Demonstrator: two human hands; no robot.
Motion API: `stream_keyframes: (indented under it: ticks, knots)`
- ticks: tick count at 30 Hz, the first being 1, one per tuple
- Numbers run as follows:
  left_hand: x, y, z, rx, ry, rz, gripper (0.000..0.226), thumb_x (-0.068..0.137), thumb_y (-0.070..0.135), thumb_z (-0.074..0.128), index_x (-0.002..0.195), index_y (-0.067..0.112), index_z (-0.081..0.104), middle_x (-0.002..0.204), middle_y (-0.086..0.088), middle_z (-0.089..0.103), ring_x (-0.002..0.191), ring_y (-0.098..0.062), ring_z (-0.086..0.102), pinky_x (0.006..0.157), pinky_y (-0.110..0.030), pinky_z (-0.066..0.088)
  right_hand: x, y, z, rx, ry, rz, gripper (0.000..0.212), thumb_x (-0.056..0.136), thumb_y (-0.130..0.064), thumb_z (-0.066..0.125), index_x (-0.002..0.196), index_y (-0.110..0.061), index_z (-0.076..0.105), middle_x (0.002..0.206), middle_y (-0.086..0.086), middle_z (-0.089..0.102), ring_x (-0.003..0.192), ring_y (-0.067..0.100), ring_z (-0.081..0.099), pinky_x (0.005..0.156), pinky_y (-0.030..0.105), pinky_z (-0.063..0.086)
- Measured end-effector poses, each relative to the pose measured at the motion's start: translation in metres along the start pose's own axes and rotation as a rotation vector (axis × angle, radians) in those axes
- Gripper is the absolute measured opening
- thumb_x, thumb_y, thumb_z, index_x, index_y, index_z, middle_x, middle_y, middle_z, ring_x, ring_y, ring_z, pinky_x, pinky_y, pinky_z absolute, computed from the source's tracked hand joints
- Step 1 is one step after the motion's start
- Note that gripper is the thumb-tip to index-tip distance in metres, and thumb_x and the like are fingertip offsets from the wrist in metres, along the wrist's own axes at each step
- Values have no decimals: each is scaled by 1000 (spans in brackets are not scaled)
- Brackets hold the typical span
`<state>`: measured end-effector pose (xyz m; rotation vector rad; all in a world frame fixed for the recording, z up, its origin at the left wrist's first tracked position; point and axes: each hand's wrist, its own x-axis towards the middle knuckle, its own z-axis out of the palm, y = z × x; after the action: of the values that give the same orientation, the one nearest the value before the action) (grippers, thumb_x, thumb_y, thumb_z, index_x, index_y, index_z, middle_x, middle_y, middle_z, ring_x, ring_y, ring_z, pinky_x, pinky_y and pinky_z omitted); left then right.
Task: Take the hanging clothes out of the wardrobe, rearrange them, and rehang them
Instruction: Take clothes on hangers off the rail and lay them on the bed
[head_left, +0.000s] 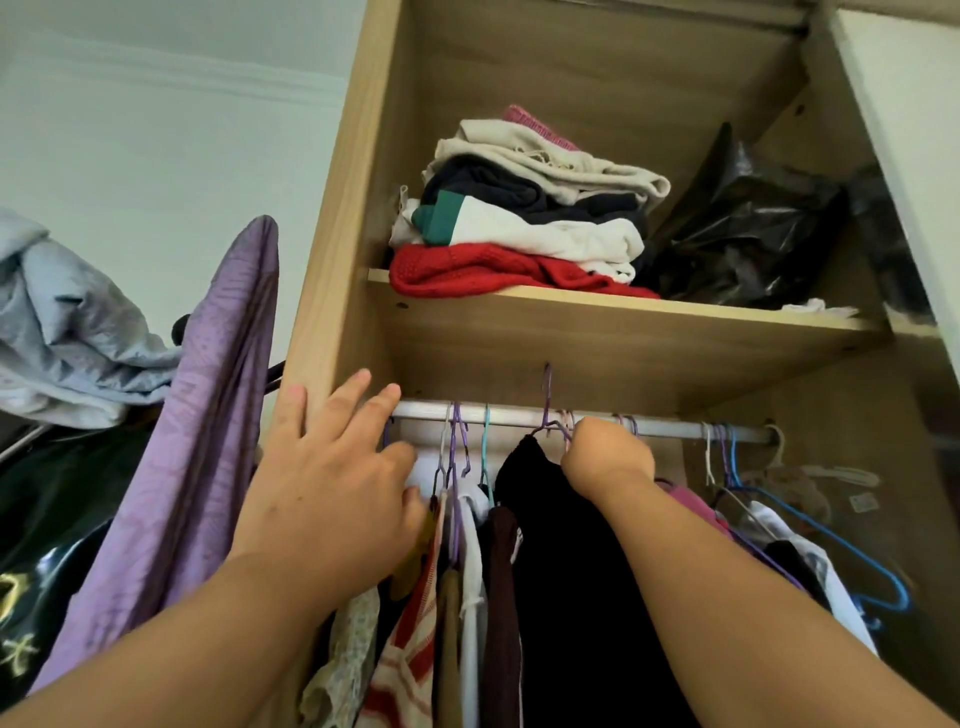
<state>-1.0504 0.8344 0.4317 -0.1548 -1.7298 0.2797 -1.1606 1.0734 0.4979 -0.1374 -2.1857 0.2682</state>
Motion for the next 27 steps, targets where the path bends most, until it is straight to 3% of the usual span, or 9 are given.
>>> stream_keyframes:
  ticks: [7,15,19,22,24,27]
  knots:
    - [1,0,6,-3,49,-2,30,67,40,50,70,21,73,126,-12,62,125,-33,49,102,-59,24,-27,17,-8,-3,-17,-38,21,85,-11,46,102,-11,59,107,13,64,98,32,61,69,30,39]
    - [3,-1,4,77,22,42,27,67,41,54,68,24,75,121,-10,64,121,-32,52,99,-60,22,-83,84,-52,45,67,-117,17,88,-27,49,86,-15,60,83,8,63,85,33,61,60,31,40]
    - [3,0,-1,122,-43,58,29,68,47,50,70,34,75,119,-3,66,118,-28,55,98,-59,18,-122,124,-78,21,177,-82,19,87,-31,51,93,-22,65,91,6,68,90,32,62,64,34,46]
    - [1,14,-7,104,-165,8,30,73,51,45,80,44,73,128,4,61,125,-23,48,101,-60,13,-150,151,-100,-12,181,-103,19,88,-35,52,95,-25,67,91,4,70,88,31,63,61,31,44]
    - [-1,33,-5,-52,-219,-26,30,77,52,48,97,45,69,140,5,49,134,-21,35,105,-63,8,-170,167,-114,-54,185,-98,19,88,-36,51,95,-27,66,88,4,70,84,31,63,59,30,42]
    - [-9,90,-1,-346,-304,29,43,78,50,51,120,44,58,150,5,34,138,-19,28,108,-52,22,-206,194,-134,-186,197,-94,19,87,-36,48,93,-29,65,80,2,69,78,30,62,58,31,47]
